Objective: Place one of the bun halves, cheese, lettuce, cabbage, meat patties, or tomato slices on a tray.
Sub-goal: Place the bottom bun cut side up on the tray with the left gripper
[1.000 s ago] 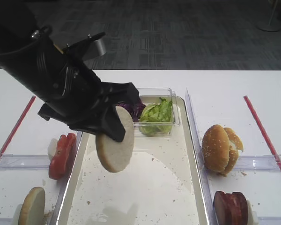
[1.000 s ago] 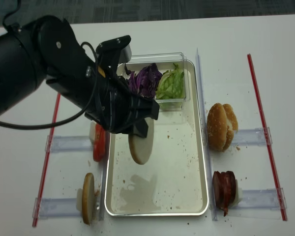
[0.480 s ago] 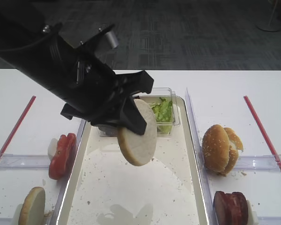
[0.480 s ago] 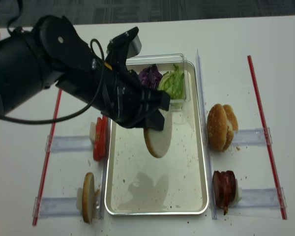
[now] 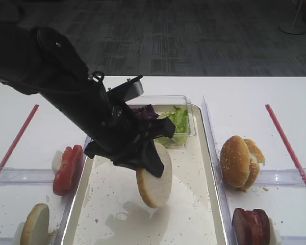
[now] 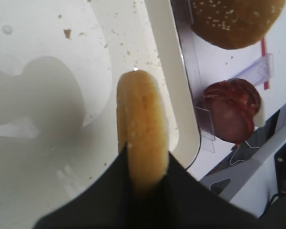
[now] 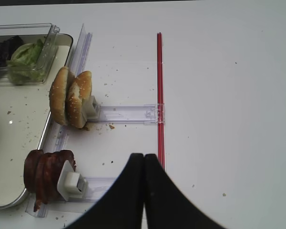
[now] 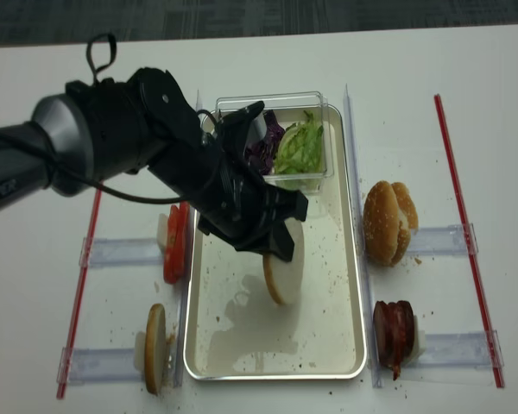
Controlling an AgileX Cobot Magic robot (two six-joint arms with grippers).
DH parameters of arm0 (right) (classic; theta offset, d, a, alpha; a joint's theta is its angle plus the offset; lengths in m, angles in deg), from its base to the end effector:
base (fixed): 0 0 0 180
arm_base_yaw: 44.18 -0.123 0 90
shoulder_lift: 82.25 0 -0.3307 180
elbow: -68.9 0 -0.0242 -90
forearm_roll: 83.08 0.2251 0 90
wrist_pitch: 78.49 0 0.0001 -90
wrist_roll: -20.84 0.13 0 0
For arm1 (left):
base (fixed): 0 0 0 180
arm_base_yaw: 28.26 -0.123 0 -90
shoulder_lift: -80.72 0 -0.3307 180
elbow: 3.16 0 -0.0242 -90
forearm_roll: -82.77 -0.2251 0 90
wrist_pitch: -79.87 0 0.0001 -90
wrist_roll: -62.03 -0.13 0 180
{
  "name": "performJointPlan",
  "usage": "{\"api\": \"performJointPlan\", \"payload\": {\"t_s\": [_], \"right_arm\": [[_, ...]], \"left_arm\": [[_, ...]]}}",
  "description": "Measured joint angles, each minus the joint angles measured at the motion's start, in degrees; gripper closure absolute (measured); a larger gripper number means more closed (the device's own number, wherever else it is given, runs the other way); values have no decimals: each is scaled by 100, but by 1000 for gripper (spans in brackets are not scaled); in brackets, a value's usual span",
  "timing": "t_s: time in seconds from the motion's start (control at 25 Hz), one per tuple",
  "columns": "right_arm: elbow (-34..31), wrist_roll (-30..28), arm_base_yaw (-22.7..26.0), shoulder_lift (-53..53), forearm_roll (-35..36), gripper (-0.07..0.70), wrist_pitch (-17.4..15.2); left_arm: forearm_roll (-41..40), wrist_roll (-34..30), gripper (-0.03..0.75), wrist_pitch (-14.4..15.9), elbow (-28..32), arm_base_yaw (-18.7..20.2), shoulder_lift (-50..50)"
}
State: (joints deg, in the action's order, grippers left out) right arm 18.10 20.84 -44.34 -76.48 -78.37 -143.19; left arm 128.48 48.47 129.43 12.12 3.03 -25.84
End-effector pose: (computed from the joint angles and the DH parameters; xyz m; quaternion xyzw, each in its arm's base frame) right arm -0.0437 0.0095 0.2332 -0.0041 0.8708 0.0417 0.4899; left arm 0.2481 -0.2337 0.2386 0.1388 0.9368 -0.3206 0.0199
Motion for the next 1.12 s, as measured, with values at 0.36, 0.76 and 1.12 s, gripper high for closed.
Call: {"api": "performJointPlan", "payload": {"t_s": [0.36, 0.76, 1.12], "right_arm": [[0, 0, 0, 0, 0, 267, 0], [0, 0, 0, 0, 0, 267, 0], [0, 0, 0, 0, 0, 267, 0]], "left_arm": [[107, -275, 672, -213, -37, -34, -560], [154, -494, 674, -259, -46, -139, -674], [154, -494, 671, -236, -46, -139, -674]]}}
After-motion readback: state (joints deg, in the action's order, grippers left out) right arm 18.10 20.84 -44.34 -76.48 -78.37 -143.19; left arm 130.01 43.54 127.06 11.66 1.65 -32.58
